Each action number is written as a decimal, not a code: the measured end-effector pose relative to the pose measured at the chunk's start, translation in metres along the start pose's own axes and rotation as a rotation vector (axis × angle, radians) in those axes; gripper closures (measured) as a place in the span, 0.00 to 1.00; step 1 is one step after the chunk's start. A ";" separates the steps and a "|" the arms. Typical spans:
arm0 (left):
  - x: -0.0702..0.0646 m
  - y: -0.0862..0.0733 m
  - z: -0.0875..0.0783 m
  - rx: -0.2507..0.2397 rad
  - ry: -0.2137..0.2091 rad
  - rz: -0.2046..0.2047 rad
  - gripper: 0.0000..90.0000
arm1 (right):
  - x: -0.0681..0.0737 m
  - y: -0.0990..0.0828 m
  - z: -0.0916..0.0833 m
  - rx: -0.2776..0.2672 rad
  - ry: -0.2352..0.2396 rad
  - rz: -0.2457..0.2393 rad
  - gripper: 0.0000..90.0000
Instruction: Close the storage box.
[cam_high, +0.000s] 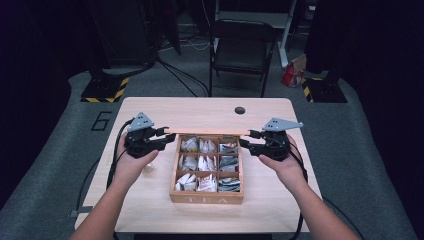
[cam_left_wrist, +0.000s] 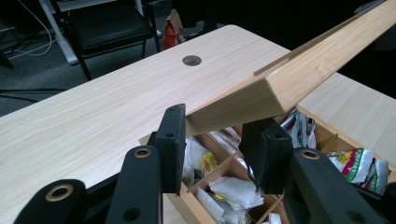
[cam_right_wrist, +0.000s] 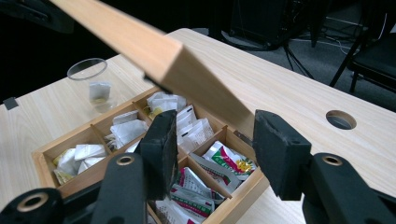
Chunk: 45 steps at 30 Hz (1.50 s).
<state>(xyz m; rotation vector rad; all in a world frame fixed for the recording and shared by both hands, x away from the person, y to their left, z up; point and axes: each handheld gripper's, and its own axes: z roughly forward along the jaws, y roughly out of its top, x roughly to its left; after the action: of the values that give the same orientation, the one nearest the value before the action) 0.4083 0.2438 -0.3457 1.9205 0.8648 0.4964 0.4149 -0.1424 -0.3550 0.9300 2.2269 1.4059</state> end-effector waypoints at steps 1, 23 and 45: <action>0.000 -0.001 0.000 0.001 -0.001 0.003 0.68 | 0.001 0.000 -0.002 -0.002 0.001 0.005 0.55; -0.008 -0.015 -0.004 0.007 -0.006 0.009 0.67 | 0.019 -0.003 -0.025 -0.018 0.004 -0.086 0.69; -0.019 -0.033 -0.021 0.006 -0.031 0.013 0.63 | 0.029 -0.022 -0.029 -0.014 0.010 -0.111 0.70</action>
<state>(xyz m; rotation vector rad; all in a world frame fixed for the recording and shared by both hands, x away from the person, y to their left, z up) 0.3698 0.2523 -0.3645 1.9357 0.8351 0.4712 0.3690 -0.1481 -0.3605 0.7831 2.2365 1.3769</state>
